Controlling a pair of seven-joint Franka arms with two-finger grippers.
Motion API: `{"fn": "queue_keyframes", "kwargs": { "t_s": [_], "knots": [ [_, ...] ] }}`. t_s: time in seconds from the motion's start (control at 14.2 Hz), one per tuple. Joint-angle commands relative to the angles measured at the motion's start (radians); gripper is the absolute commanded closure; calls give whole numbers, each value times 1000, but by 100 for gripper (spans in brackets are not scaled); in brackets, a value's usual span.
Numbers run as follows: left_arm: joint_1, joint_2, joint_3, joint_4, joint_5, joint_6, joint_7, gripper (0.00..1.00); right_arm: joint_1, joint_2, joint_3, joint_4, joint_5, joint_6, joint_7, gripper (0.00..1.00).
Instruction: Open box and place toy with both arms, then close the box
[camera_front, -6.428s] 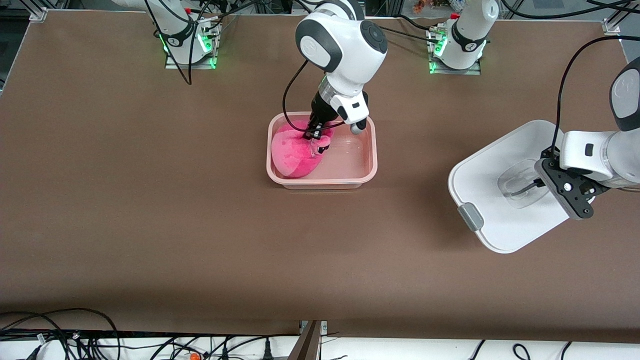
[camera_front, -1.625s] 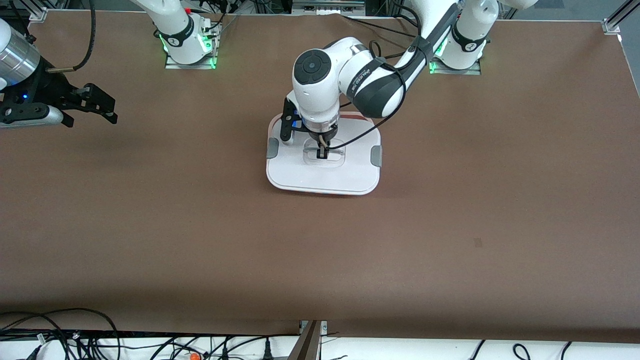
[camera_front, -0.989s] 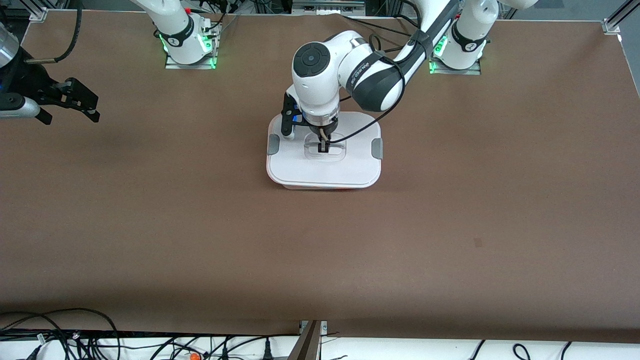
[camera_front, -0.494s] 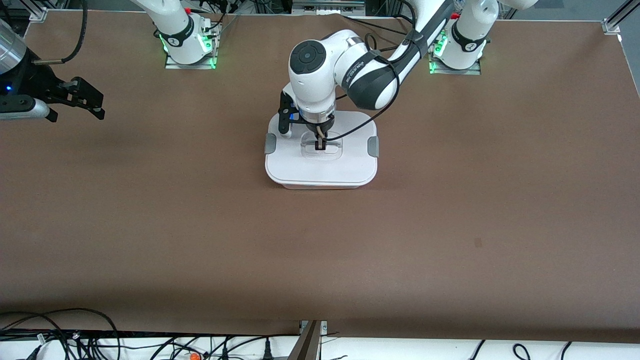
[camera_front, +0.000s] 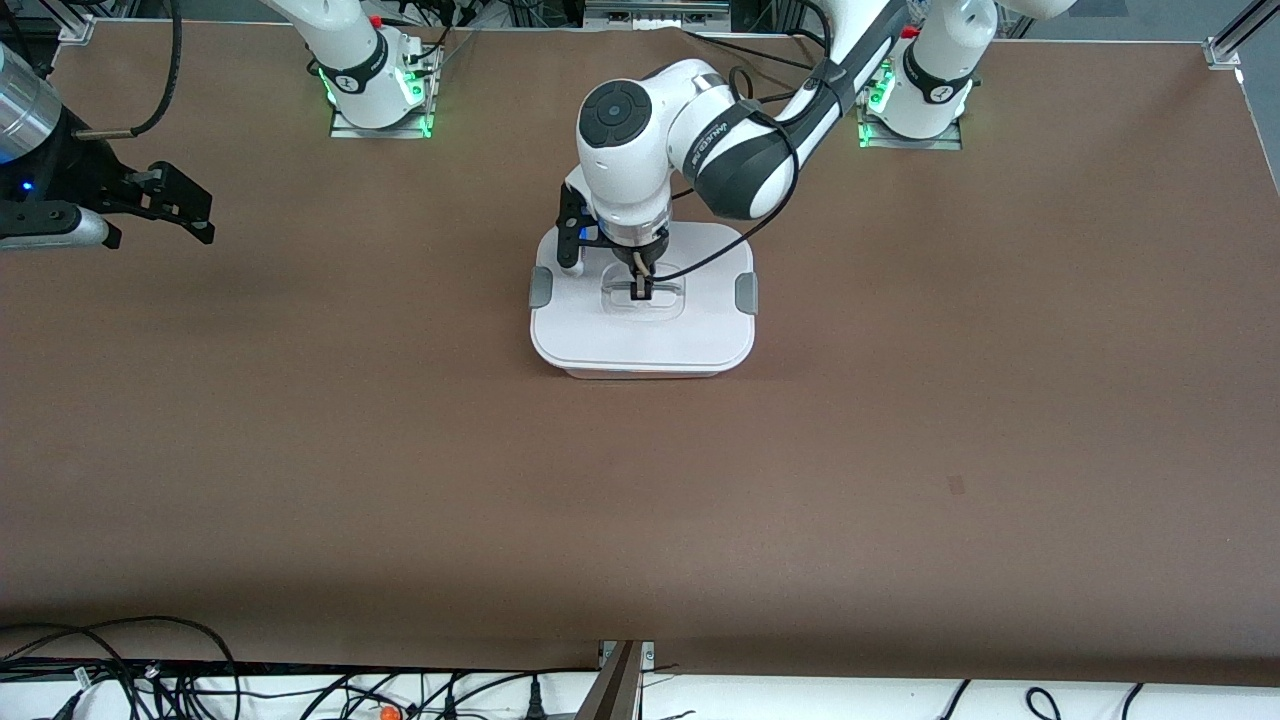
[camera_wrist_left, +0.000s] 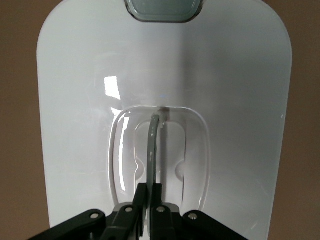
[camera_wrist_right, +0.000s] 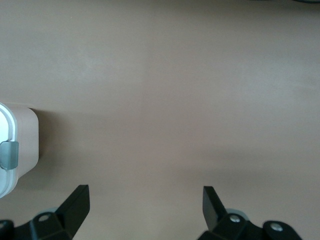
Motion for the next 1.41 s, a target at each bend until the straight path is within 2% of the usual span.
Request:
{"fn": "queue_keyframes", "kwargs": {
  "t_s": [0.0, 0.07, 0.42, 0.57, 0.85, 1.06, 1.34],
  "knots": [
    [-12, -8, -1, -14, 24, 10, -45, 66, -5, 5, 6, 20, -9, -10, 18, 0],
    [-9, -9, -1, -10, 20, 7, -50, 1, -5, 3, 6, 20, -6, -10, 18, 0],
    [1, -23, 2, 24, 5, 0, -58, 0, -4, 5, 8, 18, 11, -22, 12, 0],
    [24, -23, 8, 93, -46, -71, -65, 0, -4, 5, 8, 20, 13, -22, 12, 0],
    [62, -31, 54, 197, -48, -169, -202, 0, -5, 3, 5, 20, 57, -34, 16, 0],
    [169, -31, 64, 265, -51, -253, -202, 0, -5, 3, 3, 20, 60, -35, 18, 0],
    [336, -32, 62, 288, -58, -267, -201, 0, -5, 3, 3, 20, 60, -35, 16, 0]
  ]
}}
